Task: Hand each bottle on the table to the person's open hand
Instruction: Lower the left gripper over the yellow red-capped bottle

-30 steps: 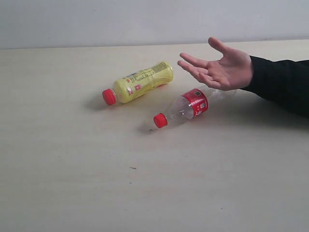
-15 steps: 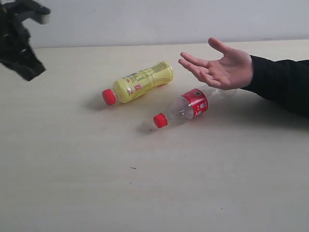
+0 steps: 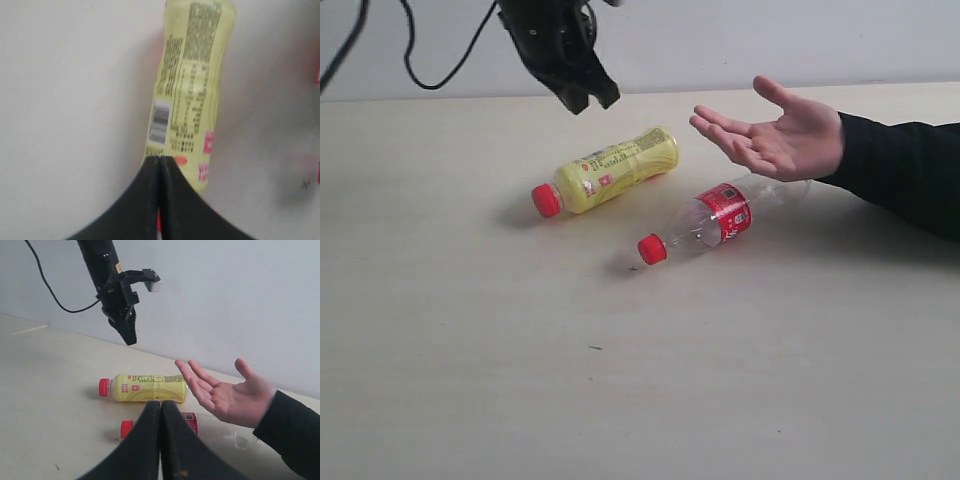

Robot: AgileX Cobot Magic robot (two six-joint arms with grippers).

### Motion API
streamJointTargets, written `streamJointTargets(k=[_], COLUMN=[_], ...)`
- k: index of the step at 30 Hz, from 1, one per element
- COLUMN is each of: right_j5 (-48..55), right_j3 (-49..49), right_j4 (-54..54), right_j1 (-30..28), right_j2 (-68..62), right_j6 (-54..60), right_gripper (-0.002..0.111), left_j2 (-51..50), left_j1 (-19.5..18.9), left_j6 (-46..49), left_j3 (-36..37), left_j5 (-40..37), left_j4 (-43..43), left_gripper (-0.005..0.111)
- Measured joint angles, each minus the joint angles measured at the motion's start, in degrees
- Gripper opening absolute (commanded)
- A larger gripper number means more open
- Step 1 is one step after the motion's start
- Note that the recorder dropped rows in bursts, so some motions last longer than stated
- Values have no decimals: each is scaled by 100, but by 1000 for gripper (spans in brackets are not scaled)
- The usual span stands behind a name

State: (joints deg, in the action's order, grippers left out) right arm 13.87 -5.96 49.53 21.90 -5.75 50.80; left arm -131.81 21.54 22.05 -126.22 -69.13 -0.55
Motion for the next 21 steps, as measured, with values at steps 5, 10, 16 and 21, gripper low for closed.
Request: streamJointTargets(k=[5,10,16,21], right_j5=[0,0,0,0], right_j3=[0,0,0,0], right_j4=[0,0,0,0], right_j1=[0,0,0,0], right_j2=[0,0,0,0], right_j6=[0,0,0,0], right_gripper=[0,0,0,0], left_j2=[-540,-696,-695,-695], left_j1=[272,309,309,336], left_j6=[-46,-281,-349,20], left_j3=[-688,-763,-788,-737], left_j5=[-15,-85,-93,-93], left_j4=[334,404,274,167], left_gripper=[27,65,67,67])
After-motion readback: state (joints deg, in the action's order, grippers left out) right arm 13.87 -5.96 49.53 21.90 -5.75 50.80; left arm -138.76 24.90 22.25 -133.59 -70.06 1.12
